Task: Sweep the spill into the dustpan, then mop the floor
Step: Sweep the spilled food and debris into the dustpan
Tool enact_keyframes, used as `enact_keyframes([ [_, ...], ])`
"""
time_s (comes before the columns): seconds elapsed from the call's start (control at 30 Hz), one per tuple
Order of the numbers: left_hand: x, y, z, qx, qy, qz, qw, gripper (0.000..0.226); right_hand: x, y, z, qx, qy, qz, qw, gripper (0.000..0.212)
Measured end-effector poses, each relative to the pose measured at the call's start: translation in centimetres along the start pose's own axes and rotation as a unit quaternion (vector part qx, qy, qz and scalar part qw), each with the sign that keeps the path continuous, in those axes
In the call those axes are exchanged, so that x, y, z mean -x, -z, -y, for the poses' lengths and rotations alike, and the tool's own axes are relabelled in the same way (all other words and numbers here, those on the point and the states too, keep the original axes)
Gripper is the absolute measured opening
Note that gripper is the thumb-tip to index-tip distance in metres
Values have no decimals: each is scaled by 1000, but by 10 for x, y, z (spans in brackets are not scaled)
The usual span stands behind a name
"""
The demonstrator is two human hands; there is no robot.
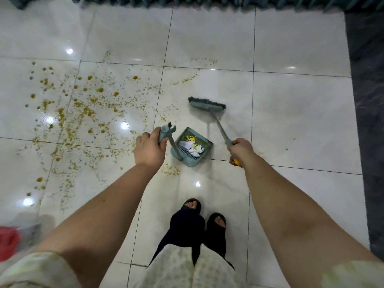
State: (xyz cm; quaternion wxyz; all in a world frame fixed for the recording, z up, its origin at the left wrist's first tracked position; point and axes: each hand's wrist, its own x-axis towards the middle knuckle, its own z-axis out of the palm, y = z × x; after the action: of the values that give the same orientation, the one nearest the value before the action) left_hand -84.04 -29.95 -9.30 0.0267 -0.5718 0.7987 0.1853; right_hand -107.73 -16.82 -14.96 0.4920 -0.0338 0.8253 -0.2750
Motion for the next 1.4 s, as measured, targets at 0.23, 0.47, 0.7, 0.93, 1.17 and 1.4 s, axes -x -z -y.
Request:
enact_keyframes([
  [0.23, 0, 4, 5, 19, 2, 20, 1000, 40, 12, 12, -55, 121, -39, -7, 992, 11],
  [0.47, 23, 4, -5, 46, 35, 53, 997, 42, 92, 82, -94, 139, -99, -19, 985, 17],
  [0.7, 49, 6, 4, 16, 35, 46, 998, 40, 134, 101, -104, -124, -128, -28, 984, 18],
  [0.93, 59, 27, 39, -6, 44, 2, 999, 41, 127, 68, -67, -304, -159, 143, 928, 2],
  [1.17, 56, 35, 68, -8, 8, -11, 1000, 43, 90, 5, -40, -418, -156, 166, 879, 23],
  [1.4, 53, 27, 82, -7, 10, -16, 1000, 42, 73, -25, -62, -144, -141, 128, 971, 28],
])
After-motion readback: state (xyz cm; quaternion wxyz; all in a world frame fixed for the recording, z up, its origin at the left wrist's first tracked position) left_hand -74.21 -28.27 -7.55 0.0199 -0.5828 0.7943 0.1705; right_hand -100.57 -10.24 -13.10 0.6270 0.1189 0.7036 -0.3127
